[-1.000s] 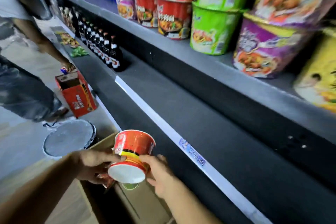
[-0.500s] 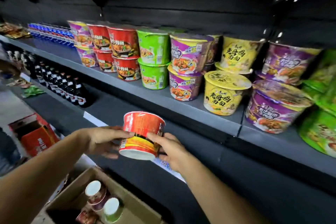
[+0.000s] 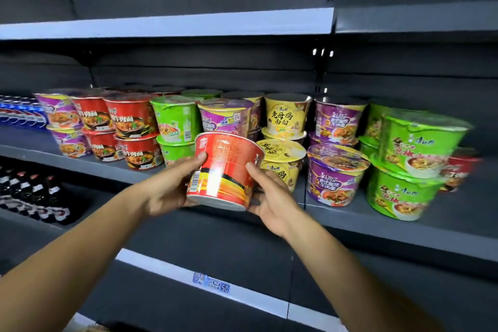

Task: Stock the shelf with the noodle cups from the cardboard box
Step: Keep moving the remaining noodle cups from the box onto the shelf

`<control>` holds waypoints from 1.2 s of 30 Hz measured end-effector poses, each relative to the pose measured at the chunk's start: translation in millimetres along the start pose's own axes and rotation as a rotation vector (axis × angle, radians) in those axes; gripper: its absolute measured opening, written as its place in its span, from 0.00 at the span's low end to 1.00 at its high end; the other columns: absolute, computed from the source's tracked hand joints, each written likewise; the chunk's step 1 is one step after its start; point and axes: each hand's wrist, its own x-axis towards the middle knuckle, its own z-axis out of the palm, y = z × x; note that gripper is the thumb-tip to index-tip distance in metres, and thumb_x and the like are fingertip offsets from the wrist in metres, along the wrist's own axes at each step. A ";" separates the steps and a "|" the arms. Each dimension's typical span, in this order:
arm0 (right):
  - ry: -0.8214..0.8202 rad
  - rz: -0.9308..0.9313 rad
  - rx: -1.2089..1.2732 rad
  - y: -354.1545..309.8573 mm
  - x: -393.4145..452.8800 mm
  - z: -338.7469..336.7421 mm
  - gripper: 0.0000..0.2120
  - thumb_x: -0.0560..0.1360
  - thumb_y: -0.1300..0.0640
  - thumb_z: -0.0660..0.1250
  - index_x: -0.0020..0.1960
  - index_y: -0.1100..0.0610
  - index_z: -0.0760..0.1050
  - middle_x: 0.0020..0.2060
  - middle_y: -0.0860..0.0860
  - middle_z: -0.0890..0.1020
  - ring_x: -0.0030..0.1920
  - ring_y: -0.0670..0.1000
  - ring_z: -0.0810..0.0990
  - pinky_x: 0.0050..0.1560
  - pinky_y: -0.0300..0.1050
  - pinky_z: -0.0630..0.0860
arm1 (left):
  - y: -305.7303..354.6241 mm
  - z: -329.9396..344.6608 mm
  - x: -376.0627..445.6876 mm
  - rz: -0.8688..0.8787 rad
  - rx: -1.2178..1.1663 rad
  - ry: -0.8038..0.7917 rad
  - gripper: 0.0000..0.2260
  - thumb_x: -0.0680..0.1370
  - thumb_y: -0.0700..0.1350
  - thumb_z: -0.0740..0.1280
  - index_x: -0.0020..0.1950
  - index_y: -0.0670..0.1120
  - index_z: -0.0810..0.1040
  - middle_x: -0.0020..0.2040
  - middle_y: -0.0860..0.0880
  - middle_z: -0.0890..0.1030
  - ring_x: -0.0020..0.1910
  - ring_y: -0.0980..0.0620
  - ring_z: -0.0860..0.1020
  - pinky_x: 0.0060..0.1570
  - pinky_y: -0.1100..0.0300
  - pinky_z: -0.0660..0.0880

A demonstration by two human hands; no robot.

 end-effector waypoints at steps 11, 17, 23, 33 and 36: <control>0.087 -0.311 0.078 -94.6 -24.7 -61.1 0.36 0.63 0.44 0.75 0.65 0.56 0.70 0.57 0.55 0.81 0.58 0.57 0.80 0.61 0.62 0.74 | 49.3 120.2 32.4 0.173 -0.065 -0.215 0.33 0.64 0.58 0.72 0.65 0.45 0.71 0.47 0.46 0.85 0.42 0.51 0.84 0.34 0.57 0.80; 0.141 -0.445 0.043 -138.2 -49.7 -86.2 0.31 0.63 0.45 0.71 0.62 0.59 0.71 0.51 0.54 0.82 0.54 0.55 0.80 0.61 0.62 0.73 | 63.9 169.9 37.8 0.250 -0.071 -0.347 0.51 0.52 0.68 0.77 0.70 0.48 0.68 0.59 0.44 0.81 0.56 0.46 0.81 0.44 0.55 0.81; 0.079 -0.532 0.102 -161.5 -73.5 -109.6 0.29 0.67 0.47 0.68 0.63 0.60 0.71 0.53 0.56 0.81 0.55 0.54 0.79 0.61 0.58 0.75 | 68.2 202.7 33.7 0.308 -0.156 -0.557 0.41 0.60 0.66 0.74 0.67 0.47 0.73 0.64 0.42 0.78 0.62 0.43 0.77 0.55 0.49 0.78; -0.167 -0.435 0.062 -194.7 -122.0 -146.9 0.45 0.50 0.37 0.80 0.62 0.55 0.76 0.57 0.56 0.81 0.55 0.55 0.81 0.58 0.54 0.77 | 73.0 282.0 23.9 0.301 -0.285 -0.715 0.33 0.71 0.69 0.53 0.64 0.48 0.76 0.61 0.43 0.80 0.60 0.45 0.78 0.61 0.49 0.75; -0.173 -0.481 0.077 -206.2 -135.4 -166.4 0.45 0.51 0.38 0.80 0.63 0.55 0.75 0.57 0.56 0.81 0.56 0.56 0.80 0.61 0.56 0.74 | 76.9 310.2 22.6 0.343 -0.126 -0.617 0.29 0.76 0.67 0.45 0.58 0.52 0.76 0.54 0.48 0.84 0.54 0.52 0.82 0.52 0.57 0.78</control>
